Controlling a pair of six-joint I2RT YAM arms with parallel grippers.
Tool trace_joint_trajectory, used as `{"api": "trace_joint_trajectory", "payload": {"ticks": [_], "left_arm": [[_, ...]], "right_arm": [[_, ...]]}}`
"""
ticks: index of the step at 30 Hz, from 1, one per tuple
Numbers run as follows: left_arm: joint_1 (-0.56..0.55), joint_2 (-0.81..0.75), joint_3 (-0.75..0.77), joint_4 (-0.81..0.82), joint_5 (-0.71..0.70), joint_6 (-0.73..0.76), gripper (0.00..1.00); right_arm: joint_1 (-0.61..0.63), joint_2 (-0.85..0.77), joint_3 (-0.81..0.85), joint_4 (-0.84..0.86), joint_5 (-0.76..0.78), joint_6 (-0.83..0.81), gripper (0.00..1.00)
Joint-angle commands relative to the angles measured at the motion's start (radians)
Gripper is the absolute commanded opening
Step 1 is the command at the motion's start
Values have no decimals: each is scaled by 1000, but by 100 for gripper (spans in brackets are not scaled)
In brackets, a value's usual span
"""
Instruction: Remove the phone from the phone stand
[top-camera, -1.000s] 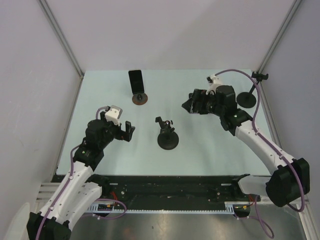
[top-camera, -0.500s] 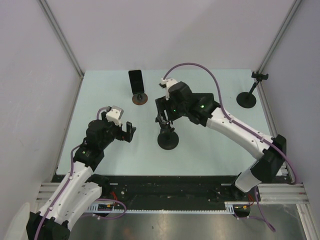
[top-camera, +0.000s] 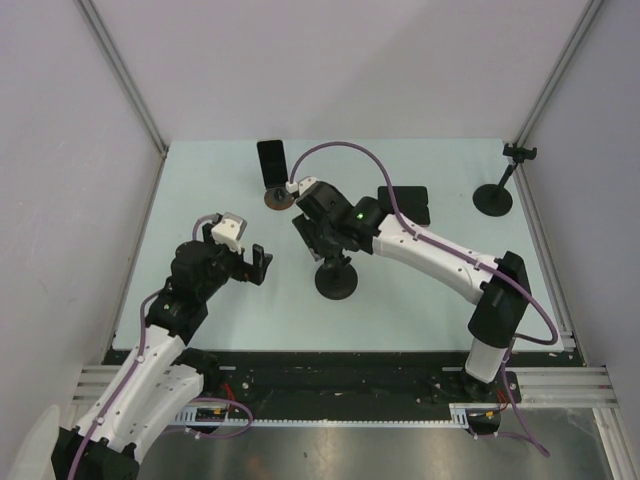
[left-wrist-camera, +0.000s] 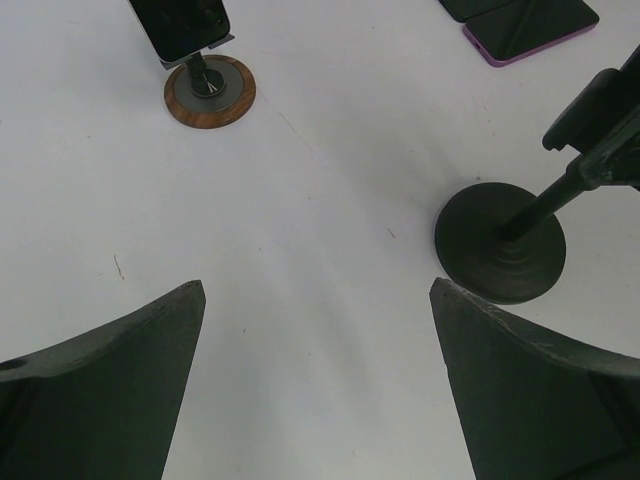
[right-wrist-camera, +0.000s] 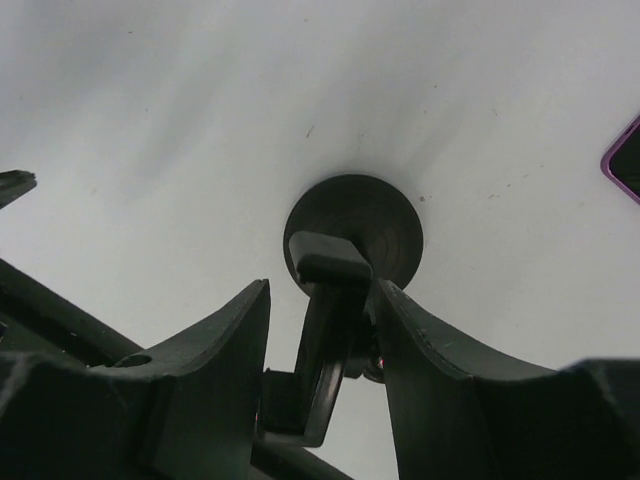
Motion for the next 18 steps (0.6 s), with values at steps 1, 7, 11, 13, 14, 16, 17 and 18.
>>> {"api": "trace_joint_trajectory", "payload": {"ticks": [1,7,11,13,14,16,17,18], "left_arm": [[-9,-13,-1,33,-6,26,100],[-11,-13,-1,33,-6,29,100],[-12,-13,-1,33,-11,29,100],[-12,-13,-1,32,-11,29,100],[-12,-13,-1,33,-9,29,100],[-12,-13,-3,32,-9,29,100],[-12,-13,-3,33,-6,29,100],[-12,-15,-3,33,-6,28,100]], "right_arm": [[10,35,33,-25,32,-32,50],[32,56,48,-29,48,-84,39],[27,33,62,-46,62,-119,16],[21,9,71,-73,68,-150,4],[13,0,79,-86,68,-161,0],[-25,-36,82,-127,62,-190,0],[-43,-52,77,-152,52,-199,0],[-90,-68,69,-161,45,-199,0]]}}
